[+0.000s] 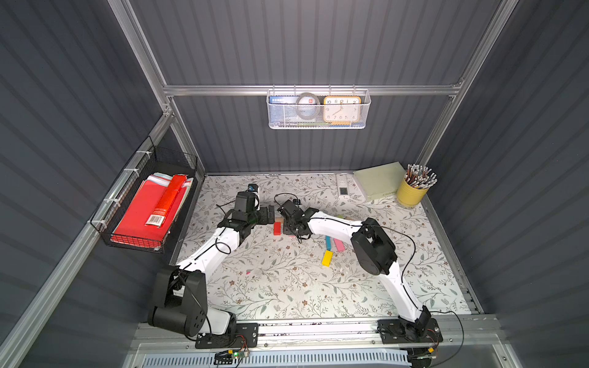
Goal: Assemble the number 8 with building blocks
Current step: Assemble the building block at the center of the board.
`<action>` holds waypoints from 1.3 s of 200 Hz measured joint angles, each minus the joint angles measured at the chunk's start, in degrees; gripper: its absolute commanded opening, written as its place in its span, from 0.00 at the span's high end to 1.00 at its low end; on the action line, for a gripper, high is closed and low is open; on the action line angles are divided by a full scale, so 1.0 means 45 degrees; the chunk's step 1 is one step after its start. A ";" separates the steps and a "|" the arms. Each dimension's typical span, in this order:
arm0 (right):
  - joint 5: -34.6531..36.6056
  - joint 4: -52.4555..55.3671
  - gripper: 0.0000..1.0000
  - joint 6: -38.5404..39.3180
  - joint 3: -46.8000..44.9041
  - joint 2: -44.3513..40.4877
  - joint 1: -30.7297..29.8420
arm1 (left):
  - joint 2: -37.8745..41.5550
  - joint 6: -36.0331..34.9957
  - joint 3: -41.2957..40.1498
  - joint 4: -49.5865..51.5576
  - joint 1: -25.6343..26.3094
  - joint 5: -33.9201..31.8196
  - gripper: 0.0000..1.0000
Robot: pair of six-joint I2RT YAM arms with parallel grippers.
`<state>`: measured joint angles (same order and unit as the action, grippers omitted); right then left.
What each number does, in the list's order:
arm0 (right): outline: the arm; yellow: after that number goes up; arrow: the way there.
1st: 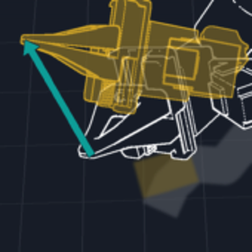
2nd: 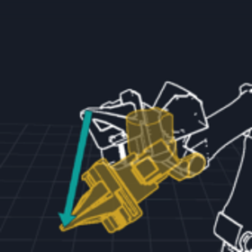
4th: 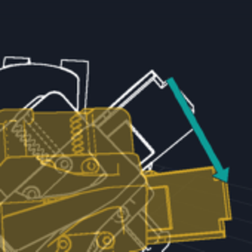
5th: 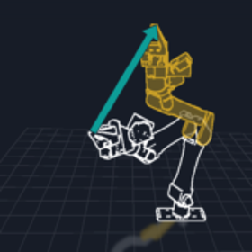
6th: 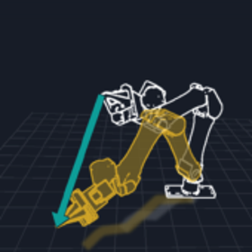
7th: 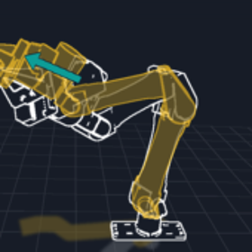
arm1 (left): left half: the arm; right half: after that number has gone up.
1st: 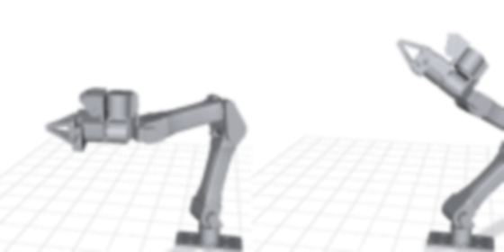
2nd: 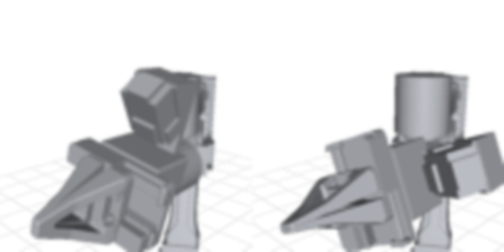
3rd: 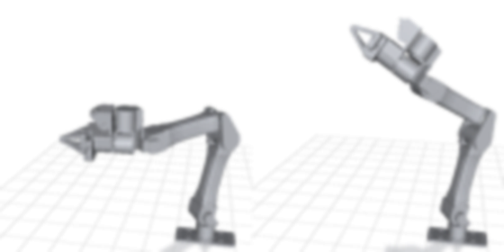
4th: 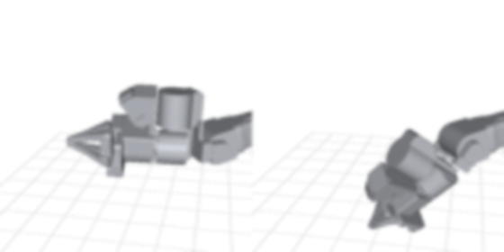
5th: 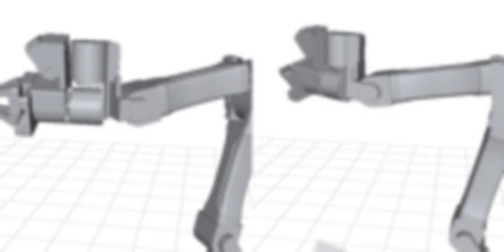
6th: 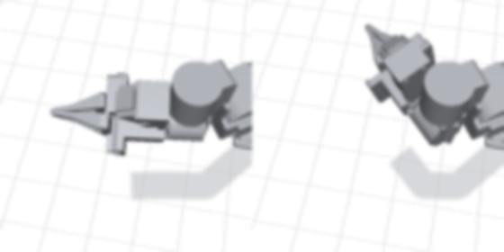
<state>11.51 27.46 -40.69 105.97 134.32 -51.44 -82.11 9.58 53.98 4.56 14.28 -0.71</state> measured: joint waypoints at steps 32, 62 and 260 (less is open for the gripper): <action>-0.0092 0.0000 0.82 -0.0005 0.0044 0.0019 0.0034 | 0.0000 0.0000 0.0000 -0.0005 0.0000 -0.0005 0.01; -0.0194 0.0005 0.81 -0.0010 0.0160 0.0083 0.0053 | 0.0000 0.0005 0.0000 0.0000 0.0000 0.0000 0.00; -0.0078 0.0185 0.28 0.0466 -0.0044 -0.2127 0.0248 | 0.0724 0.0005 -0.0194 -0.0170 0.0000 -0.0102 0.01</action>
<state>11.16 28.29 -38.59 105.78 124.75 -50.33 -78.85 9.61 53.10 3.79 14.28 -1.17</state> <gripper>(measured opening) 0.697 0.994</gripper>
